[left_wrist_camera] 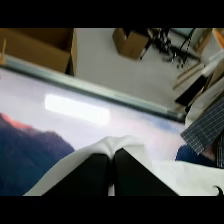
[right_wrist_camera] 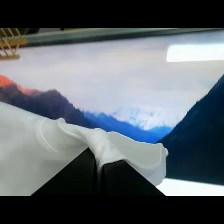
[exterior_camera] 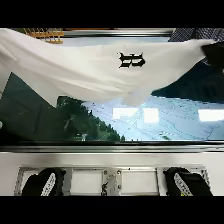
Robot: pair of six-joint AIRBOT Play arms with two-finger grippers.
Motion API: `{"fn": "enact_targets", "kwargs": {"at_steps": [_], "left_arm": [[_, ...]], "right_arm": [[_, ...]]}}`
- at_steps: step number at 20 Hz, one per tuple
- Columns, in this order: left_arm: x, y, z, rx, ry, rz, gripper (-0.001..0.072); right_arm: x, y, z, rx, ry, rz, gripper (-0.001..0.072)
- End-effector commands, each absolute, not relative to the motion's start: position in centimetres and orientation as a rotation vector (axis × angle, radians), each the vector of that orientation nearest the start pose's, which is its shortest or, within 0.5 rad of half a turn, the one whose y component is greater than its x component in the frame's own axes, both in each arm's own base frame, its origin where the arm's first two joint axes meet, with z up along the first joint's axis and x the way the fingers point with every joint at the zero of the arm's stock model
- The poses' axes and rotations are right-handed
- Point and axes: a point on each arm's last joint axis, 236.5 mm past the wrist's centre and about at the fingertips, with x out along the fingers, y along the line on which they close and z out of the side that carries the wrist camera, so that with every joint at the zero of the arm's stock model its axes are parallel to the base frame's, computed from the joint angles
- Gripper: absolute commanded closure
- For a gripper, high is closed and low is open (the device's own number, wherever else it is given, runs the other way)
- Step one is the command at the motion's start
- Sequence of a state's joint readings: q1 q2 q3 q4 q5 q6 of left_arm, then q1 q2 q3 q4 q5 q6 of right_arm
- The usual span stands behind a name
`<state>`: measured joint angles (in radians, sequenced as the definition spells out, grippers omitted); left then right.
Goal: Fold the clothes and pants, and hang the long-sleeved shirts on hangers.
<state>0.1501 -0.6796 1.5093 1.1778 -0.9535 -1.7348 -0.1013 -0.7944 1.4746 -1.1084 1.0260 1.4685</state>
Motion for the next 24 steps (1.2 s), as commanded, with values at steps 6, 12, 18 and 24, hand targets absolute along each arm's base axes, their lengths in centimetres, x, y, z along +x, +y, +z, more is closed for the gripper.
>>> {"fn": "enact_targets", "kwargs": {"at_steps": [6, 12, 18, 24], "left_arm": [[18.6, -1.1, 50.1, -0.338, -0.176, -0.007, 0.0702], [28.1, 2.4, 38.2, -0.452, 0.299, 0.066, 0.0701], [44.3, -0.9, 17.6, -0.511, 0.747, -0.036, 0.0702], [55.0, -5.1, 11.9, -0.499, 0.851, -0.104, 0.0182]], "right_arm": [[25.3, 3.2, 43.9, 0.201, 0.097, 0.136, 0.07], [28.7, 4.4, 29.7, 0.359, 0.686, 0.137, 0.0701], [38.3, 4.0, 11.5, 0.354, 1.098, 0.105, 0.0701], [46.9, 1.3, 9.0, 0.4, 0.899, 0.021, 0.0401]]}}
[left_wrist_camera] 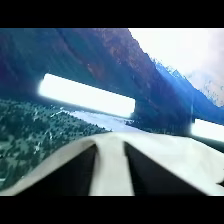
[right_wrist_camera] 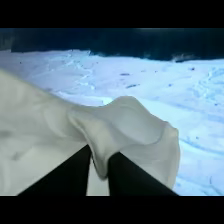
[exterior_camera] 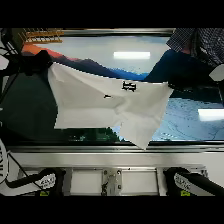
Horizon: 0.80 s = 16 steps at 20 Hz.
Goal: Fold the clothes and pants, and hang the long-sleeved shirts on hangers.
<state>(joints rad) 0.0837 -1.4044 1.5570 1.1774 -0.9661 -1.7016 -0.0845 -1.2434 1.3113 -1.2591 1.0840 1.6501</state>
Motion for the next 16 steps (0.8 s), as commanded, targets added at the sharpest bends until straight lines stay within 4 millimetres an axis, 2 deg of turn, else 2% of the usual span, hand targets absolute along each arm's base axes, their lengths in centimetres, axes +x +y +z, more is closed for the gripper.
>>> {"fn": "enact_targets", "kwargs": {"at_steps": [1, 2, 3, 5, 7, 8, 11, 12, 14, 16], "left_arm": [[55.3, -4.8, 12.0, -0.507, 0.859, -0.099, 0.0152], [55.0, -4.2, 12.0, -0.51, 0.877, -0.091, 0.0155], [54.3, -3.4, 11.7, -0.51, 0.903, -0.079, 0.0155], [51.3, -0.6, 9.5, -0.454, 0.992, 0.001, 0.0155], [46.4, 1.5, 5.3, -0.402, 1.108, 0.088, 0.0155], [43.7, 2.0, 3.1, -0.407, 1.159, 0.115, 0.0155], [35.1, 2.4, -4.1, -0.5, 1.286, 0.205, 0.0155], [32.8, 2.6, -6.0, -0.54, 1.311, 0.248, 0.0155], [29.3, 3.2, -9.1, -0.627, 1.321, 0.342, 0.0155], [28.5, 3.2, -10.6, -0.736, 1.277, 0.386, 0.0156]], "right_arm": [[47.0, 0.6, 9.4, 0.405, 0.885, 0.009, 0.0128], [46.6, -0.3, 9.9, 0.41, 0.88, -0.006, 0.0107], [45.9, -0.9, 10.3, 0.411, 0.886, -0.018, 0.0127], [43.8, -1.7, 11.0, 0.379, 0.908, -0.036, 0.0125], [41.4, -1.2, 10.9, 0.366, 0.93, -0.033, 0.0126], [40.2, -0.6, 10.6, 0.362, 0.944, -0.024, 0.0126], [37.2, 1.3, 9.1, 0.358, 0.979, 0.008, 0.0126], [36.5, 1.8, 8.5, 0.353, 0.992, 0.017, 0.0126], [35.7, 2.9, 7.6, 0.342, 1.018, 0.041, 0.0126], [35.5, 4.2, 7.1, 0.336, 1.032, 0.071, 0.0126]]}}
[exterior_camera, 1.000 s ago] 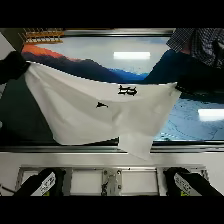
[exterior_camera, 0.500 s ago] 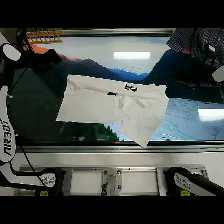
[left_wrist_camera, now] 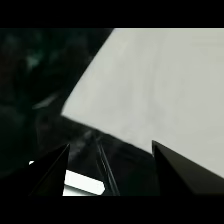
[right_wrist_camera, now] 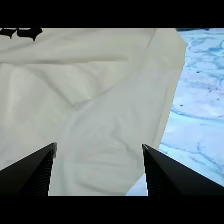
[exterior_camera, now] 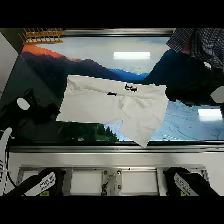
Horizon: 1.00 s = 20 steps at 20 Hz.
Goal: Fold the clothes and pants, and hang the long-sleeved shirts on hangers.
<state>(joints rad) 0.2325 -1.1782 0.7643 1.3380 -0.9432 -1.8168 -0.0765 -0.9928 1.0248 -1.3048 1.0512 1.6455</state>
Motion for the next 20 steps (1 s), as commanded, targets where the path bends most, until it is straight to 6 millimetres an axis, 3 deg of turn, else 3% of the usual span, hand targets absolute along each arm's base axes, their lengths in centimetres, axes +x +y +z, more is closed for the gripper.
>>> {"fn": "enact_targets", "kwargs": {"at_steps": [1, 6, 11, 13, 17, 20], "left_arm": [[28.6, 3.1, -11.1, -0.785, 1.257, 0.397, 0.0156], [31.5, 1.9, -12.6, -0.804, 1.274, 0.371, 0.0156], [36.0, -0.2, -12.0, -0.757, 1.271, 0.301, 0.0163], [37.1, -0.4, -11.4, -0.752, 1.255, 0.29, 0.069], [37.7, 0.7, -9.5, -0.7, 1.216, 0.251, 0.0701], [37.7, 1.0, -8.2, -0.66, 1.193, 0.218, 0.0701]], "right_arm": [[35.5, 4.8, 6.9, 0.331, 1.035, 0.086, 0.0126], [35.6, 6.2, 7.1, 0.321, 1.025, 0.121, 0.0126], [35.5, 6.1, 7.0, 0.317, 1.033, 0.12, 0.0124], [35.1, 4.7, 6.5, 0.278, 1.055, 0.083, 0.0123], [32.5, -1.5, 3.6, 0.31, 1.173, -0.088, 0.0124], [29.8, -5.8, -1.7, 0.438, 1.289, -0.227, 0.0124]]}}
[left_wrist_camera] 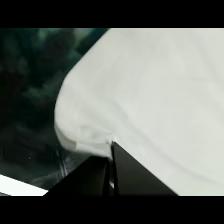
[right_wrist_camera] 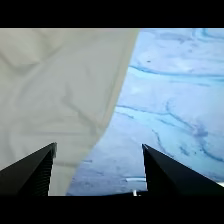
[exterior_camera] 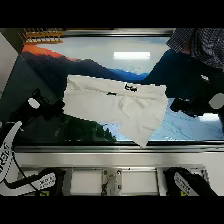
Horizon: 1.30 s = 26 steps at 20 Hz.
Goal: Fold the clothes and pants, and hang the long-sleeved shirts on hangers.
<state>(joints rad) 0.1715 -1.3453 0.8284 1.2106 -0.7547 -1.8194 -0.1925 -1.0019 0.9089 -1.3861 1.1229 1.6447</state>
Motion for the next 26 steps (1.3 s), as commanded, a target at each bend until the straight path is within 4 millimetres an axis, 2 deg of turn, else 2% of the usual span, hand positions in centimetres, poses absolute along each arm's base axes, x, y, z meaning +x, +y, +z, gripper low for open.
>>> {"fn": "enact_targets", "kwargs": {"at_steps": [1, 2, 4, 6, 10, 16, 17, 18, 19, 20, 22, 23, 25, 26], "left_arm": [[37.8, 1.0, -7.9, -0.652, 1.185, 0.212, 0.0701], [37.8, 1.0, -7.8, -0.649, 1.183, 0.209, 0.0701], [37.8, 0.9, -7.9, -0.65, 1.185, 0.209, 0.0701], [37.8, 0.9, -7.9, -0.65, 1.185, 0.209, 0.0702], [37.8, 0.9, -7.9, -0.651, 1.186, 0.209, 0.0701], [37.8, 1.0, -7.9, -0.651, 1.185, 0.21, 0.0701], [37.8, 1.0, -7.9, -0.651, 1.185, 0.21, 0.0701], [37.8, 1.0, -7.9, -0.65, 1.185, 0.21, 0.0702], [37.8, 1.0, -7.9, -0.65, 1.185, 0.21, 0.0701], [37.8, 1.0, -7.8, -0.65, 1.184, 0.209, 0.0701], [38.4, 1.0, -6.5, -0.645, 1.165, 0.196, 0.0701], [39.4, 1.2, -4.7, -0.63, 1.126, 0.178, 0.0701], [42.1, 2.1, 2.0, -0.602, 0.967, 0.141, 0.0701], [43.3, 2.7, 7.0, -0.587, 0.849, 0.124, 0.0701]], "right_arm": [[29.1, -6.3, -3.6, 0.477, 1.322, -0.233, 0.0123], [28.7, -6.1, -5.6, 0.531, 1.356, -0.216, 0.0123], [28.7, -4.5, -8.5, 0.643, 1.402, -0.143, 0.0123], [30.2, -2.5, -10.2, 0.713, 1.4, -0.051, 0.0123], [33.1, 1.3, -11.5, 0.809, 1.347, 0.088, 0.0125], [33.2, 5.5, -12.0, 0.736, 1.381, 0.19, 0.0141], [33.0, 6.1, -12.0, 0.715, 1.388, 0.216, 0.032], [32.9, 6.5, -11.9, 0.685, 1.39, 0.25, 0.0552], [32.9, 6.6, -11.7, 0.674, 1.39, 0.264, 0.0641], [33.0, 6.5, -11.4, 0.659, 1.388, 0.269, 0.07], [33.9, 5.5, -9.6, 0.585, 1.347, 0.278, 0.0701], [34.9, 4.9, -7.7, 0.538, 1.306, 0.28, 0.07], [37.7, 3.5, -1.7, 0.416, 1.157, 0.281, 0.0701], [39.2, 2.7, 2.7, 0.354, 1.054, 0.274, 0.0701]]}}
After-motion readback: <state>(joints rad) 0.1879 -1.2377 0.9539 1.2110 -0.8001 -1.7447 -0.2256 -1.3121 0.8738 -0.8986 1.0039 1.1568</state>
